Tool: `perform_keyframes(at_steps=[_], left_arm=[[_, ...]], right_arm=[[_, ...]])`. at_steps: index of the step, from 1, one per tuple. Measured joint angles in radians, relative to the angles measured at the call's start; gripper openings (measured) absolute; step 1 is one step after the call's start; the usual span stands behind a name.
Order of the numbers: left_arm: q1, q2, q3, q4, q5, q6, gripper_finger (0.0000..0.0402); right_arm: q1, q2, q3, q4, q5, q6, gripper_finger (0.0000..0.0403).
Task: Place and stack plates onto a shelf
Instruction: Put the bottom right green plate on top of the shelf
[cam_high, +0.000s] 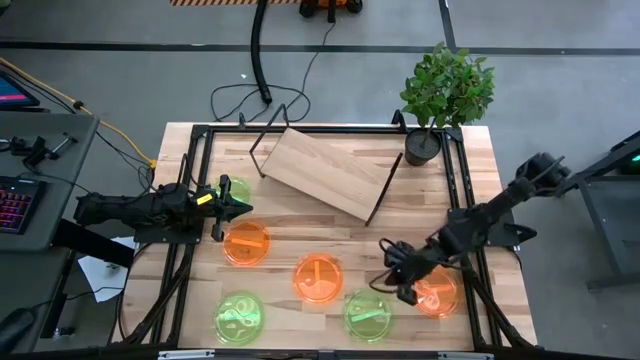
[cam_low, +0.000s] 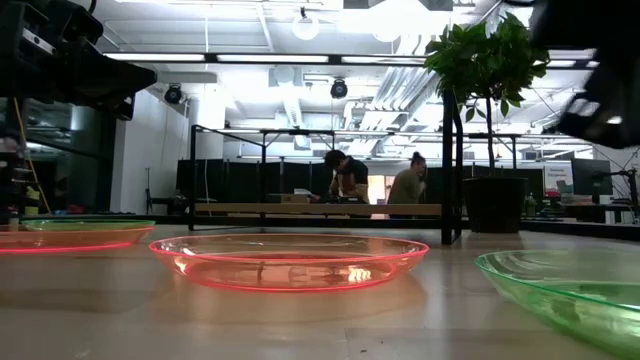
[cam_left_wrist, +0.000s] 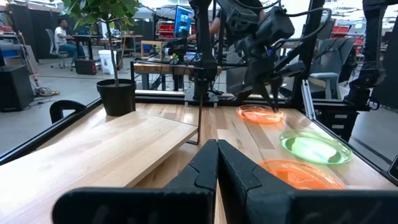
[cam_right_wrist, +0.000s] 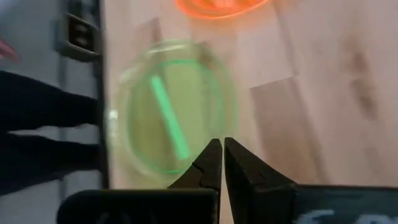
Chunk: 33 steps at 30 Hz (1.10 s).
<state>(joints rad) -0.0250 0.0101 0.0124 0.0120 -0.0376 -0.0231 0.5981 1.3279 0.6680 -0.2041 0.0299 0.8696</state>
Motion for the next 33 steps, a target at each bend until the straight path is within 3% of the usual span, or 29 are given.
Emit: perform_keyframes(at_steps=[3,7,11,16,23,27,33], left_arm=[[0.000,0.000,0.000,0.000,0.000,0.000,0.0000],[0.000,0.000,0.000,0.000,0.000,0.000,0.0000],[0.000,0.000,0.000,0.000,0.000,0.000,0.0000],[0.000,0.000,0.000,0.000,0.000,0.000,0.0000],[0.000,0.000,0.000,0.000,0.000,0.000,0.0000],[0.000,0.000,0.000,0.000,0.000,0.000,0.0000],[0.000,0.000,0.000,0.000,0.000,0.000,0.0000]], right_arm=[[0.072,-0.024,-0.107,0.202,0.090,0.153,0.0000],[0.160,-0.024,-0.240,0.517,0.285,0.365,0.0000],[0.199,-0.006,-0.275,0.588,0.443,0.474,0.0000],[0.201,0.084,-0.222,0.572,0.440,0.518,0.0017],[0.199,0.242,-0.075,0.365,0.405,0.543,0.0121],[0.197,0.281,-0.051,0.344,0.406,0.553,0.0166],[0.197,0.322,-0.046,0.369,0.400,0.570,0.0183]])
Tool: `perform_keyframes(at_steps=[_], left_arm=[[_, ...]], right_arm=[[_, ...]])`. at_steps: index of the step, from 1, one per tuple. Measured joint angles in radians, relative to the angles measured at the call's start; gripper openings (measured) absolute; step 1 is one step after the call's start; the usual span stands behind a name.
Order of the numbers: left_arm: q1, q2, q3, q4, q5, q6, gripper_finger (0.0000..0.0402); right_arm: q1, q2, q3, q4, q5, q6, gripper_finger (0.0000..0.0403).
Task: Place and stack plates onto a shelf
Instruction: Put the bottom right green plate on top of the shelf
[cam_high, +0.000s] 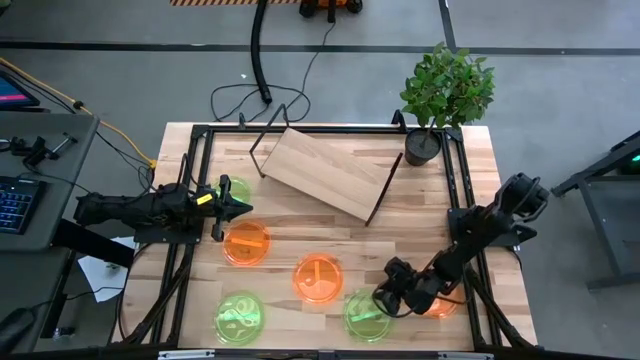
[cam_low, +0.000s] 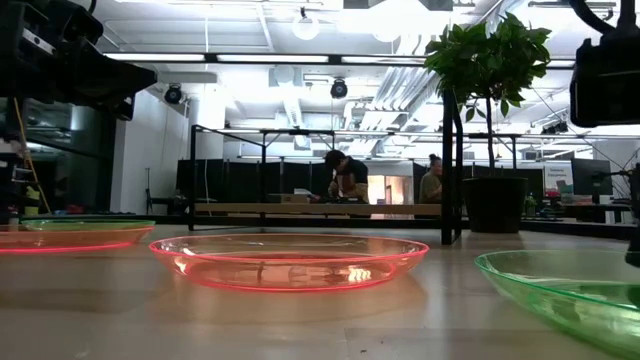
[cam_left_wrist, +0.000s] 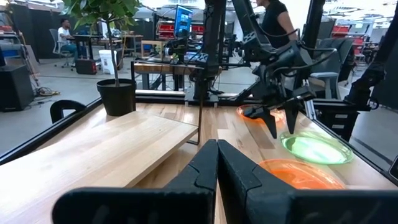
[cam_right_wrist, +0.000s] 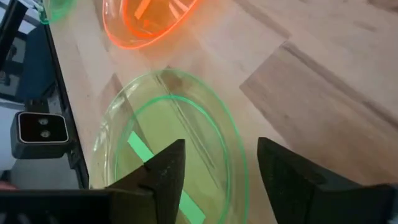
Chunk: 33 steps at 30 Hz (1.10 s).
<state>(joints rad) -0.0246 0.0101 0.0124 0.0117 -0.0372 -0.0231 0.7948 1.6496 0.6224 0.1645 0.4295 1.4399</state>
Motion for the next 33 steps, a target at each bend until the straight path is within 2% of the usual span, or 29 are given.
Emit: perform_keyframes(at_steps=[10,13,17,19,25,33], left_arm=[[0.000,0.000,0.000,0.000,0.000,0.000,0.0000],[0.000,0.000,0.000,0.000,0.000,0.000,0.0000],[0.000,0.000,0.000,0.000,0.000,0.000,0.0000],[0.000,0.000,0.000,0.000,0.000,0.000,0.0000],[0.000,0.000,0.000,0.000,0.000,0.000,0.0000],[0.000,0.000,0.000,0.000,0.000,0.000,0.0000]], right_arm=[[0.000,0.083,0.003,0.054,-0.014,-0.010,0.0171],[-0.001,0.091,0.004,0.052,-0.020,-0.015,0.0135],[-0.019,0.094,0.001,0.046,-0.039,-0.005,0.0040],[-0.033,0.093,0.001,0.064,-0.060,-0.007,0.0012],[-0.087,0.061,-0.038,0.184,-0.175,-0.055,0.0003],[-0.157,-0.127,-0.230,0.391,-0.223,-0.112,0.0000]])
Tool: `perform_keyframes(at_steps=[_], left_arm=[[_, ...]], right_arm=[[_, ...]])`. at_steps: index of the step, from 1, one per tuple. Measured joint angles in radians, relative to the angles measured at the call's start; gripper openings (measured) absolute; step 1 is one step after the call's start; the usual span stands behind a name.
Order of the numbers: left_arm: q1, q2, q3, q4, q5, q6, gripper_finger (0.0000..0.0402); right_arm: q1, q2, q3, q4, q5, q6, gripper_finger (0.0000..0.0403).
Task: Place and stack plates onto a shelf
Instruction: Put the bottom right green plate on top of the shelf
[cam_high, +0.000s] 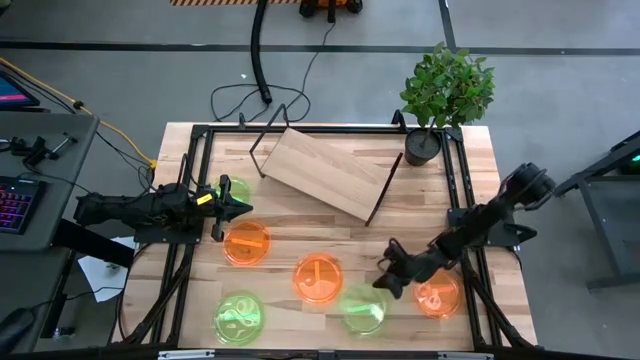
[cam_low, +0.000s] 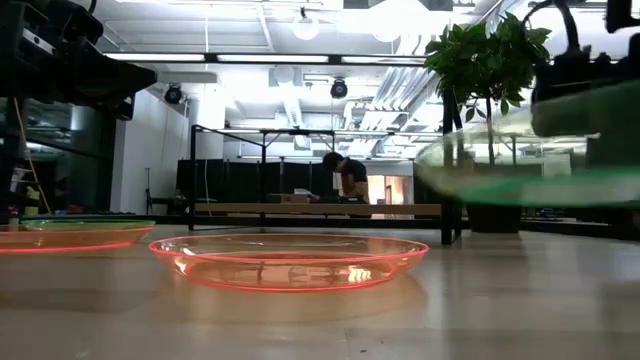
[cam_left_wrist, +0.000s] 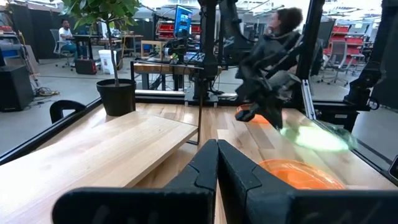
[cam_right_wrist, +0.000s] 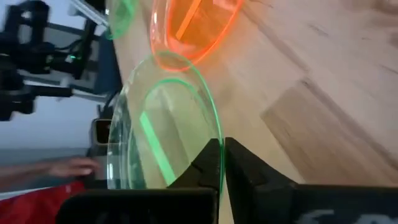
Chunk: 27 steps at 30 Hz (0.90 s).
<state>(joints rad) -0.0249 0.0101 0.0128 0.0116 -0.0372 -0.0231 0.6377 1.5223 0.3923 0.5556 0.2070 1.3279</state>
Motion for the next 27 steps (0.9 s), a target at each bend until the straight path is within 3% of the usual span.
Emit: perform_keyframes(at_steps=[7,14,23,27], left_arm=[[0.000,0.000,0.000,0.000,0.000,0.000,0.0000],[0.000,0.000,0.000,0.000,0.000,0.000,0.0000],[0.000,0.000,0.000,0.000,0.000,0.000,0.0000],[0.000,0.000,0.000,0.000,0.000,0.000,0.0000]], right_arm=[[-0.042,-0.181,-0.107,0.196,-0.068,-0.045,0.0000],[-0.154,-0.259,0.053,0.145,-0.081,-0.150,0.0000],[-0.449,-0.259,0.466,-0.249,-0.073,-0.368,0.0000],[-0.595,-0.259,0.644,-0.518,-0.079,-0.497,0.0000]])
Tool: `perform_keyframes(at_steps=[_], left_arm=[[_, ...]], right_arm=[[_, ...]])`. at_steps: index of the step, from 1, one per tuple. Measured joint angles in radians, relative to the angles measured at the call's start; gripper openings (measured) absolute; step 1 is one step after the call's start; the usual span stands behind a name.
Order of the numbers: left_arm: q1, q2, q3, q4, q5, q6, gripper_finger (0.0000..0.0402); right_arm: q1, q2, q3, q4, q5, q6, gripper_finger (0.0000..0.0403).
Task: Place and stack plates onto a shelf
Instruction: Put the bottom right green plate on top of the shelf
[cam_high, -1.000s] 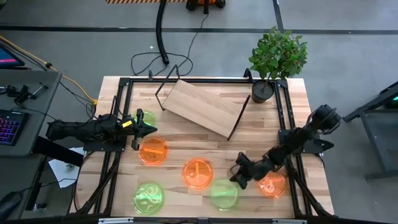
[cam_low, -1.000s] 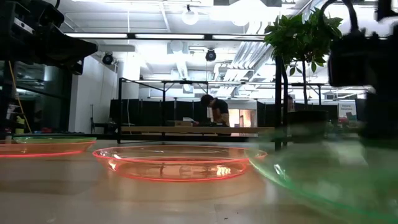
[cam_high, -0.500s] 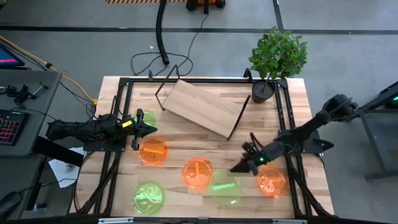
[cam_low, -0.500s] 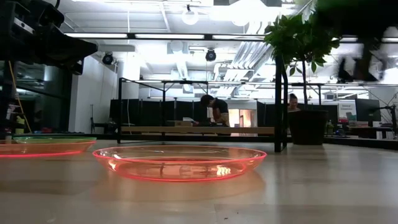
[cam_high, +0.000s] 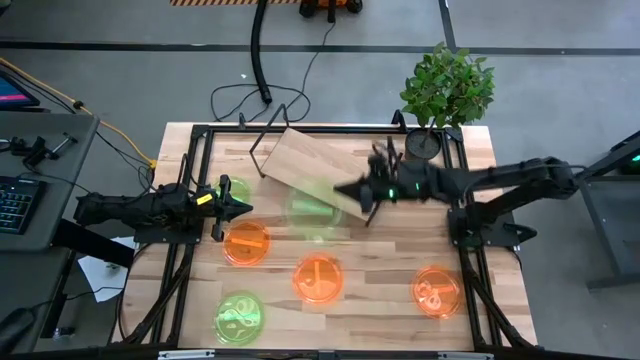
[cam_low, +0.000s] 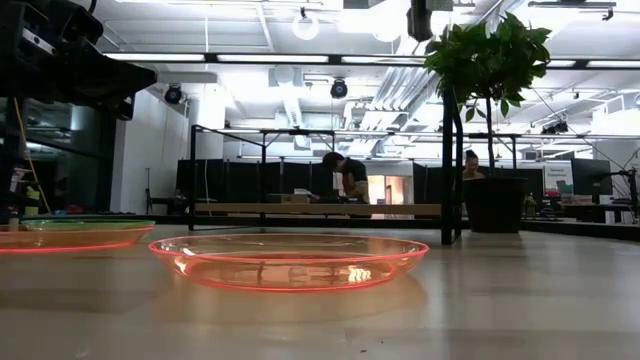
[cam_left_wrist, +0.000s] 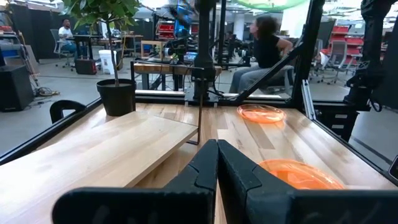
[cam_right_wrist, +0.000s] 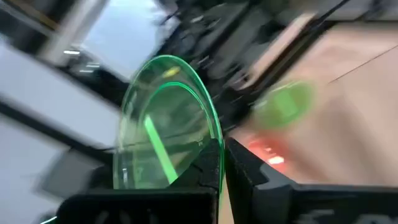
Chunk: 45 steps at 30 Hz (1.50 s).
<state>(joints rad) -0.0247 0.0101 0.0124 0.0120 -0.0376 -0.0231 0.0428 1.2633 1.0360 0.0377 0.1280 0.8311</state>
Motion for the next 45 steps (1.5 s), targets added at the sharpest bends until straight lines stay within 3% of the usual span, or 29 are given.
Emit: perform_keyframes(at_steps=[6,13,28,45], left_arm=[[0.000,0.000,0.000,0.000,0.000,0.000,0.0000],[0.000,0.000,0.000,0.000,0.000,0.000,0.0000],[0.000,0.000,0.000,0.000,0.000,0.000,0.0000],[0.000,0.000,0.000,0.000,0.000,0.000,0.0000]], right_arm=[[-0.177,0.000,0.189,-0.479,0.068,-0.124,0.0000],[-0.300,0.001,0.193,-0.743,0.092,-0.140,0.0000],[-0.401,0.187,0.146,-0.763,-0.016,-0.309,0.0000],[-0.456,0.238,0.147,-0.768,0.013,-0.407,0.0000]])
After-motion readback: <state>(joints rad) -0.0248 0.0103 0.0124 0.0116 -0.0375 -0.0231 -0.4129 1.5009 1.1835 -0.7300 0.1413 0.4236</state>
